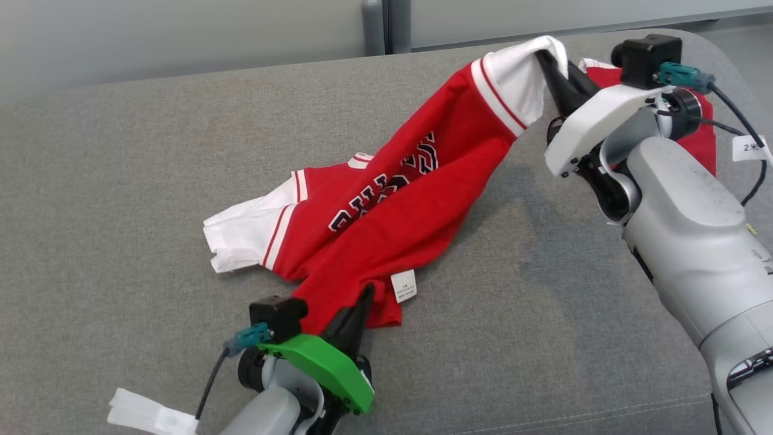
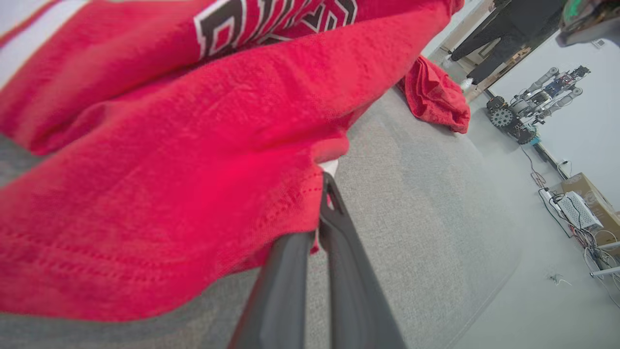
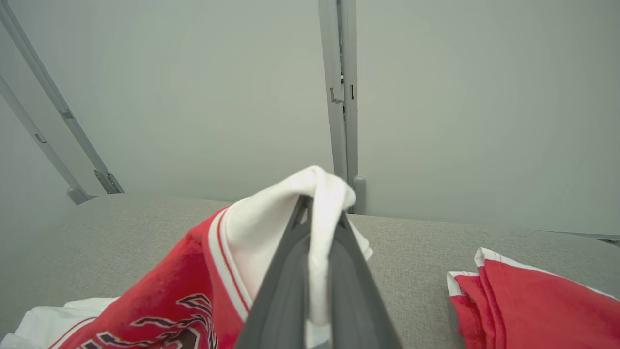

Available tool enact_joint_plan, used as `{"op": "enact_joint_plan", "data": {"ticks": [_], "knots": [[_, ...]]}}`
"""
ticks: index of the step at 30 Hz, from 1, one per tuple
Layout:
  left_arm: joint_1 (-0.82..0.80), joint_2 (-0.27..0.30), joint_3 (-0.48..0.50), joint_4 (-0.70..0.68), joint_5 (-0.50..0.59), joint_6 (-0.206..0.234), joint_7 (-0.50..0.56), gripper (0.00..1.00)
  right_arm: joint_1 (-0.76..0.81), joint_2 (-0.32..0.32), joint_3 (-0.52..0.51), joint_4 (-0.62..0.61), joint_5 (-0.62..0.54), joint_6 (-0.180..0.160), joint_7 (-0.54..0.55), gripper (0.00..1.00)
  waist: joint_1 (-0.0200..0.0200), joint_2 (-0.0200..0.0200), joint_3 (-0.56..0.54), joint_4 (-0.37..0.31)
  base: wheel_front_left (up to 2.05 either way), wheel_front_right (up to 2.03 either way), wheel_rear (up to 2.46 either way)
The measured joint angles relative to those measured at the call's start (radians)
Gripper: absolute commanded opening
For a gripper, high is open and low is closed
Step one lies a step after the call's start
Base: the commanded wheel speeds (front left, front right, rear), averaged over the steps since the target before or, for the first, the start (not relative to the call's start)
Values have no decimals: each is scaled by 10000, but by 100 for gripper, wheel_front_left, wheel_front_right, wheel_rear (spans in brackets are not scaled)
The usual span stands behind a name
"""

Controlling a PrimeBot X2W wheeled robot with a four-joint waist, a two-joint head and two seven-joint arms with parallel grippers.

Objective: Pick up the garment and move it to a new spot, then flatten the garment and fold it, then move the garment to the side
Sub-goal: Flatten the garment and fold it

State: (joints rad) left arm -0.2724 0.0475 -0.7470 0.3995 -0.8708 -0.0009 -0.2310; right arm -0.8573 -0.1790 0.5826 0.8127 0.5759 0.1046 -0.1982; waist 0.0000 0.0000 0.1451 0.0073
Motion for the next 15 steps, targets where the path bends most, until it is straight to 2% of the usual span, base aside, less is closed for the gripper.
{"op": "enact_joint_plan", "data": {"ticks": [7,15], "knots": [[-466,173,1526,-857,-15,17,-178,0,79,-520,-652,73,389,-2,-318,0,0,0,-272,148,0,0,0],[-693,755,3020,-2261,192,111,-207,0,514,-437,-995,-629,598,67,-491,0,0,0,-779,222,0,0,0]]}}
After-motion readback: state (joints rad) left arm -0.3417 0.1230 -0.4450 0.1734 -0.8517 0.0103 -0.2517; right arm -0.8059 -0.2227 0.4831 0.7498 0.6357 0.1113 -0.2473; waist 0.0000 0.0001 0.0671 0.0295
